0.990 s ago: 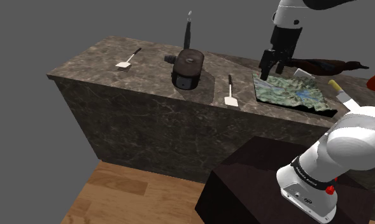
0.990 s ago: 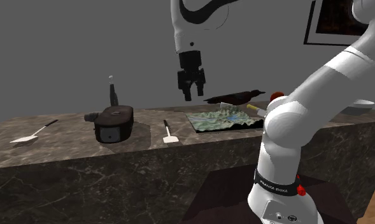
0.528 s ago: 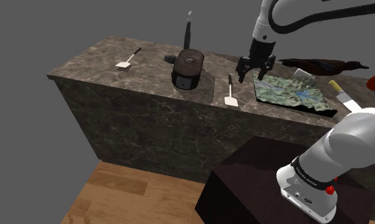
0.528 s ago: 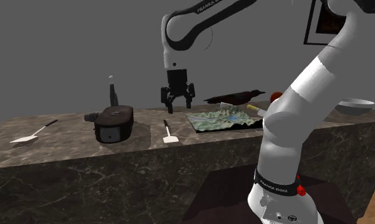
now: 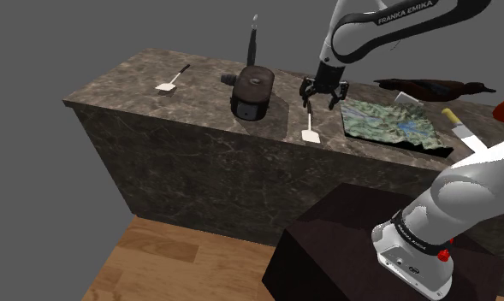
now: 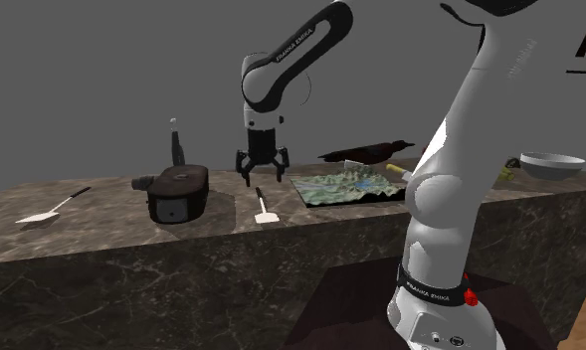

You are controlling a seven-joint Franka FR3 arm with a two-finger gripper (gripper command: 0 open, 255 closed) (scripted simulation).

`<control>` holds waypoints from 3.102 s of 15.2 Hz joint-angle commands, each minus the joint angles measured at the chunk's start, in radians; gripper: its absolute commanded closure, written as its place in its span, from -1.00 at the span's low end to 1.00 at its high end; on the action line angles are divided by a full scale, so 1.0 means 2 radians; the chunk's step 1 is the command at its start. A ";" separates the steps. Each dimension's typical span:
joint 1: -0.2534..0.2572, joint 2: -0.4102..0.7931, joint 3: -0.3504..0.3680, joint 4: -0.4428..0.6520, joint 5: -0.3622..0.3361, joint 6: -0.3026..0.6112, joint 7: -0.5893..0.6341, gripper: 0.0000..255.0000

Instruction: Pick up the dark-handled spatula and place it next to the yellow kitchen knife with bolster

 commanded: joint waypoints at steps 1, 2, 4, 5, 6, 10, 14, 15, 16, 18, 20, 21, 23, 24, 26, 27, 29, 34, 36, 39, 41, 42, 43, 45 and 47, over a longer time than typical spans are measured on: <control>-0.012 0.028 0.003 0.001 -0.009 0.038 0.042 -1.00; -0.018 0.043 0.003 0.007 -0.014 0.052 0.061 -1.00; -0.018 0.051 0.003 0.001 -0.016 0.066 0.062 -1.00; -0.018 0.056 0.003 -0.002 -0.017 0.074 0.063 -1.00; -0.018 0.061 0.003 -0.005 -0.018 0.081 0.063 -1.00; -0.020 0.078 0.003 -0.013 -0.022 0.107 0.066 -1.00; -0.020 0.078 0.003 -0.013 -0.022 0.107 0.066 -1.00; -0.020 0.078 0.003 -0.013 -0.022 0.107 0.066 -1.00; -0.020 0.078 0.003 -0.013 -0.022 0.107 0.066 -1.00; -0.020 0.078 0.003 -0.013 -0.022 0.106 0.066 -1.00; -0.020 0.078 0.003 -0.013 -0.022 0.106 0.066 1.00; -0.020 0.078 0.003 -0.013 -0.022 0.106 0.066 1.00; -0.020 0.078 0.003 -0.013 -0.022 0.106 0.066 1.00; -0.020 0.078 0.003 -0.013 -0.022 0.107 0.066 1.00; -0.020 0.078 0.003 -0.013 -0.022 0.106 0.066 1.00; -0.020 0.078 0.003 -0.013 -0.022 0.107 0.066 1.00; -0.019 0.073 0.003 -0.010 -0.021 0.099 0.065 1.00; -0.019 0.052 0.002 0.005 -0.016 0.063 0.061 1.00; -0.018 0.044 0.001 0.011 -0.014 0.049 0.059 1.00; -0.018 0.033 0.001 0.022 -0.012 0.027 0.057 1.00; -0.018 0.027 0.000 0.030 -0.011 0.013 0.056 1.00; -0.017 0.024 0.000 0.034 -0.011 0.006 0.055 1.00; -0.017 0.021 0.000 0.038 -0.010 -0.001 0.054 1.00; -0.017 0.015 -0.001 0.047 -0.009 -0.015 0.053 1.00; -0.017 0.010 -0.001 0.056 -0.009 -0.029 0.052 1.00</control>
